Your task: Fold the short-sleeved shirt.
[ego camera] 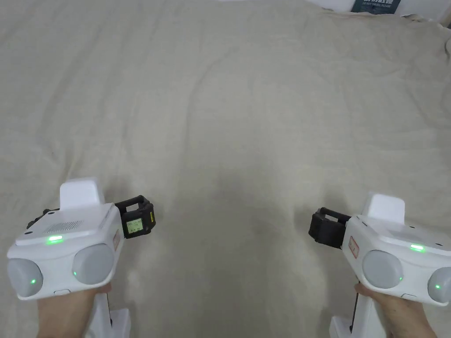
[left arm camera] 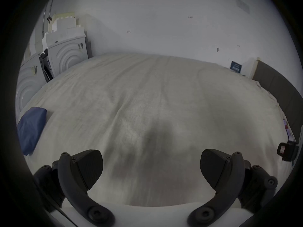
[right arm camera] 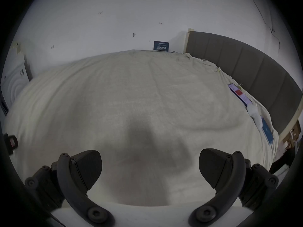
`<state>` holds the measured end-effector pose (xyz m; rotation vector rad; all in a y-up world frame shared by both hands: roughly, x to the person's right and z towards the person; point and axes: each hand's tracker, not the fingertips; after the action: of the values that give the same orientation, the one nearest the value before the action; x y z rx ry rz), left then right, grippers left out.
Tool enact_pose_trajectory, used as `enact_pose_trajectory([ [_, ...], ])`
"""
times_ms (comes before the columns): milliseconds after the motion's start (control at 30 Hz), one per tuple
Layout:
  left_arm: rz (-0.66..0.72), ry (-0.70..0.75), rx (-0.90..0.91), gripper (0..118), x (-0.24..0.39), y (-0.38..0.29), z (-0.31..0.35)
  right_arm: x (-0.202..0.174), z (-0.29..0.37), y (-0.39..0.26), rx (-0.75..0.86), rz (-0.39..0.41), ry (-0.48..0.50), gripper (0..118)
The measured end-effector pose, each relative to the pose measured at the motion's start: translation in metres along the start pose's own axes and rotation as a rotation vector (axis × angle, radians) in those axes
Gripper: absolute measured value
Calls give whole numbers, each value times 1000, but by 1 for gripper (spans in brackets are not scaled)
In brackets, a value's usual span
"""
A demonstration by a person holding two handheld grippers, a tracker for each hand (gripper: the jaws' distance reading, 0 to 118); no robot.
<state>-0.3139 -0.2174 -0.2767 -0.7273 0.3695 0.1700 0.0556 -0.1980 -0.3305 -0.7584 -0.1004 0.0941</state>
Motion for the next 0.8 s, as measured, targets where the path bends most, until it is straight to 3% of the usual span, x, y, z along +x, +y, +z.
enact_pose_trajectory([
  [200,56,18,-129,118,-3,-9,-31,-9,-35,-12,-91,10,36,117],
  [267,26,29,-106,118,4,-6,-28,-2,-38,-14,-96,-26,36,118],
  [400,15,46,-110,118,6,-8,-30,16,-51,-16,-136,-96,129,118],
  [800,21,37,-110,118,4,-8,-31,10,-44,-15,-128,-79,109,118],
])
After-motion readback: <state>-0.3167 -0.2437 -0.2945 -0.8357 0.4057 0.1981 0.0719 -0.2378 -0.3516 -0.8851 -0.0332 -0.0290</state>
